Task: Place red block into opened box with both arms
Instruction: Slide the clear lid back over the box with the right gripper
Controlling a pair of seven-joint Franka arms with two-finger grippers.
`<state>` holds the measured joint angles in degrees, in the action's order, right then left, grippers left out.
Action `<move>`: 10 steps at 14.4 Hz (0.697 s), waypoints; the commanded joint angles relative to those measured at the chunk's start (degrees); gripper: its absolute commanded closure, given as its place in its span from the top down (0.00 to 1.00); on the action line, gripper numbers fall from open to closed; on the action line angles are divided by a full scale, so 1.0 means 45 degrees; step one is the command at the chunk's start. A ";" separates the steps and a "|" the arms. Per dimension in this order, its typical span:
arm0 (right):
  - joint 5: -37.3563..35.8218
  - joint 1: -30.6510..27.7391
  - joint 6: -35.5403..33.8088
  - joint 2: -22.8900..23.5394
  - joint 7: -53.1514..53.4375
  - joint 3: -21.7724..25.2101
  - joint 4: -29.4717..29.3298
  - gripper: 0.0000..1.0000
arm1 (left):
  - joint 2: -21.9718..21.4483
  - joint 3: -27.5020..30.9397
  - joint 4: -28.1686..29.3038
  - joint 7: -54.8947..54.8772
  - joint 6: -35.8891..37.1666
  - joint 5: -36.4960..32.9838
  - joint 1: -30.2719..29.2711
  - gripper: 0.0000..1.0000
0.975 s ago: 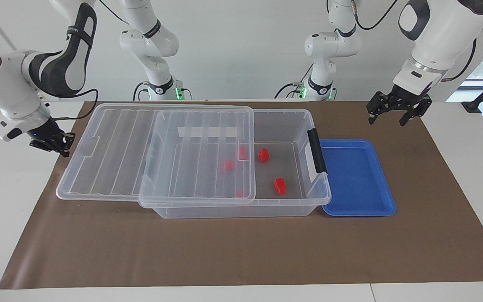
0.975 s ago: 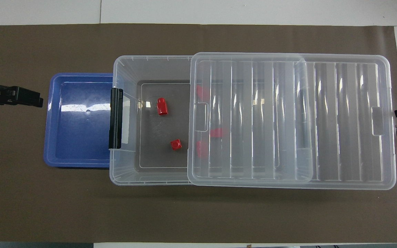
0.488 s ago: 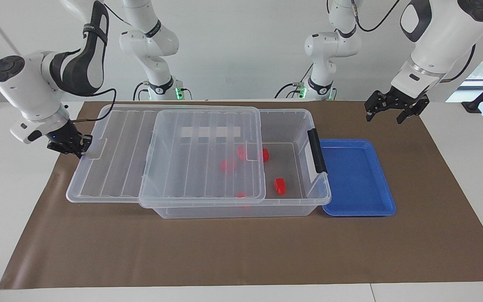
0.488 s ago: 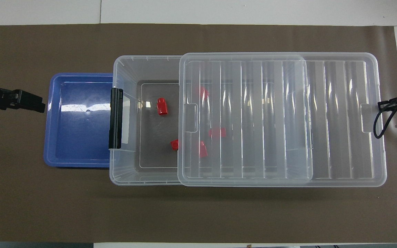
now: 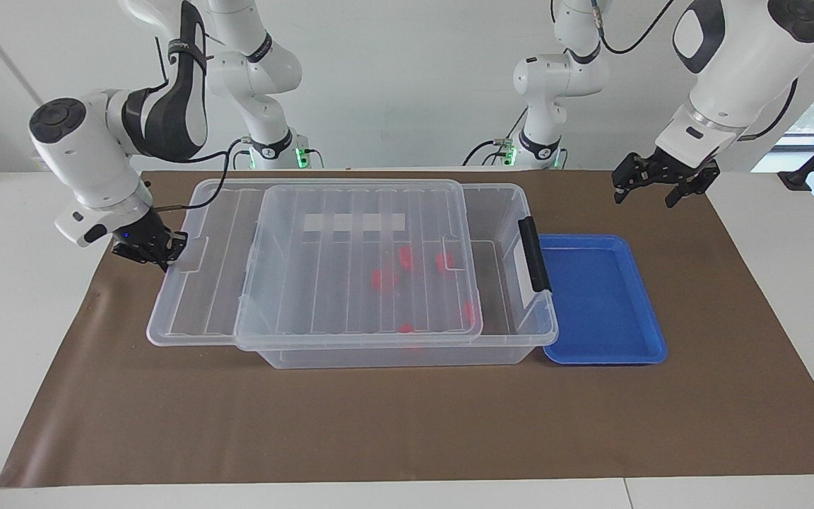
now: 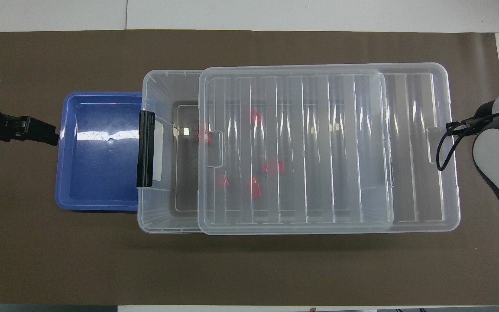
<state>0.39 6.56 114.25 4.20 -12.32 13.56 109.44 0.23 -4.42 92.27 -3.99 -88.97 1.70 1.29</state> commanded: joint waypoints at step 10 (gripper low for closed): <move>0.0147 0.1783 0.0197 -0.0309 0.2718 -0.0026 0.0369 0.00 | -0.0284 -0.0053 0.0277 -0.0089 -0.0191 0.0188 -0.0130 1.00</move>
<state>0.43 13.66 114.25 4.16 -1.40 13.49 109.56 0.13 -4.42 92.27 -3.98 -89.17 1.70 1.24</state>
